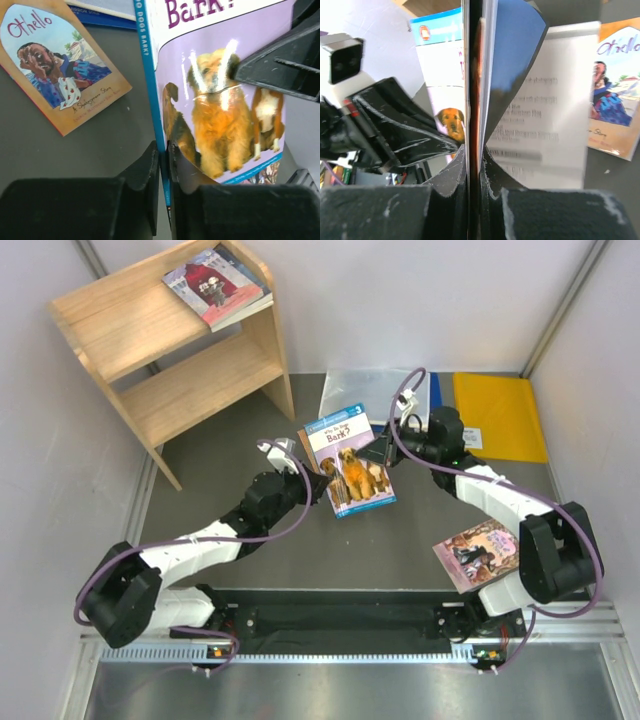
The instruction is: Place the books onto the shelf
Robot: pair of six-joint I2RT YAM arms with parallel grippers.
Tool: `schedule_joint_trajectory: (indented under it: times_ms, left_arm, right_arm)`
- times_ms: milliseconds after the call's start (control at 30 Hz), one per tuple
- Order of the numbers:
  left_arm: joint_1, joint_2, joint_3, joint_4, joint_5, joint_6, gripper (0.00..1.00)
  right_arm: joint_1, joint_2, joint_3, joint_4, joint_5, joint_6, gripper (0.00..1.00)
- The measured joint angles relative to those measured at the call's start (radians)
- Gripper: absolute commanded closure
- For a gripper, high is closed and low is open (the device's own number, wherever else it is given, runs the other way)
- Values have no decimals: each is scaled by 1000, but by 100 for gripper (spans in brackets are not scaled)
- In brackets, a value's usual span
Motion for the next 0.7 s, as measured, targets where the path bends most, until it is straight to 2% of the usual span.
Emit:
schedule_joint_trajectory:
  times_ms: [133,233,400,433,467,500,600,700]
  left_arm:
    - [2,6,16,7,6,-6,100]
    - [2,2,23,-2,4,-2,100]
    - [2,-37,75,-99,-1,43,100]
    - [2,-42,90,-118,-3,53,100]
    - [2,-44,101,-131,-4,62,91]
    - [2,-45,111,-140,-6,71,67]
    - [4,-45,118,-141,-7,92,56]
    - [5,-36,118,-134,-2,97,55]
  right_arm:
    - [-9,-1,-2,5,16,-5,99]
    - [-10,-4,-2,9,19,-7,93]
    - [-10,-4,-2,42,22,-1,97]
    - [-10,-4,-2,58,22,5,100]
    - [-10,-4,-2,72,23,11,100]
    - [-11,-3,-2,87,23,17,100]
    - [-12,-3,-2,116,6,41,100]
    - [-11,-1,-3,126,-8,61,100]
